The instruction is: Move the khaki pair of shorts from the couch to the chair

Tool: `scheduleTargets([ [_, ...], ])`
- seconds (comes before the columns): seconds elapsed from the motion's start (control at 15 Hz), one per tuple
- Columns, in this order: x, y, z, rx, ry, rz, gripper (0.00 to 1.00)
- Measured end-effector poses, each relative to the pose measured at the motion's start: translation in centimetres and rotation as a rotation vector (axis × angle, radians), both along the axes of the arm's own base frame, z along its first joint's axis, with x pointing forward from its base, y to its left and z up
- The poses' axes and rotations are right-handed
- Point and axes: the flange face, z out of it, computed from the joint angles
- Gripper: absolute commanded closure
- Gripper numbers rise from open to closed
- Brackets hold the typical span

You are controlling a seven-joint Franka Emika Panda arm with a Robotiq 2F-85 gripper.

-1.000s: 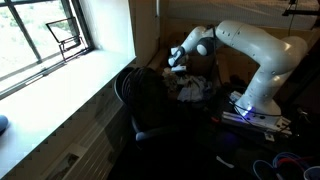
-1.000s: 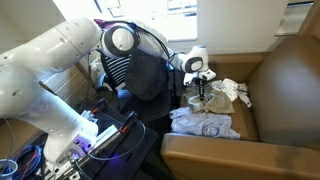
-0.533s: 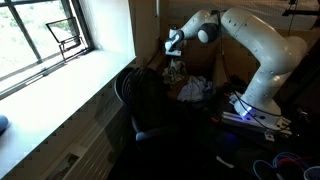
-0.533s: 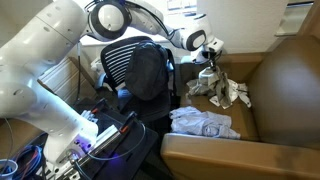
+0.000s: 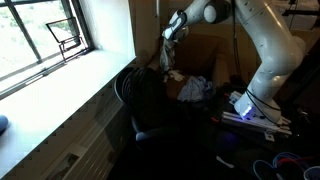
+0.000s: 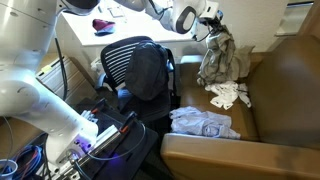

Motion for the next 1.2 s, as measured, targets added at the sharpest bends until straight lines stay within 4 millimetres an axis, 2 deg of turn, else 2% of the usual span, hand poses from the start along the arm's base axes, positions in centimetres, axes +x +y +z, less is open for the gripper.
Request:
scheduleTargets([
  [0.13,-0.9,1.7,3.5,-0.013,-0.140,0.022,0.99],
  [0.33,-2.3,5.6,9.5,0.006,-0.335,0.096,0.99],
  [0.4,-2.3,6.7,11.8,0.028,-0.368,0.125,0.99],
  [0.53,-2.5,8.3,18.2,0.020,-0.447,0.188,0.99],
  [0.67,-3.8,8.2,24.1,-0.020,-0.513,0.186,0.96],
  [0.8,-5.4,7.7,27.9,-0.047,-0.543,0.164,0.96],
  [0.87,-5.9,7.5,28.4,-0.054,-0.545,0.160,0.99],
  [1.0,-6.1,7.5,28.0,-0.052,-0.537,0.160,0.99],
  [1.2,-5.4,7.4,25.7,-0.035,-0.387,0.167,0.99],
])
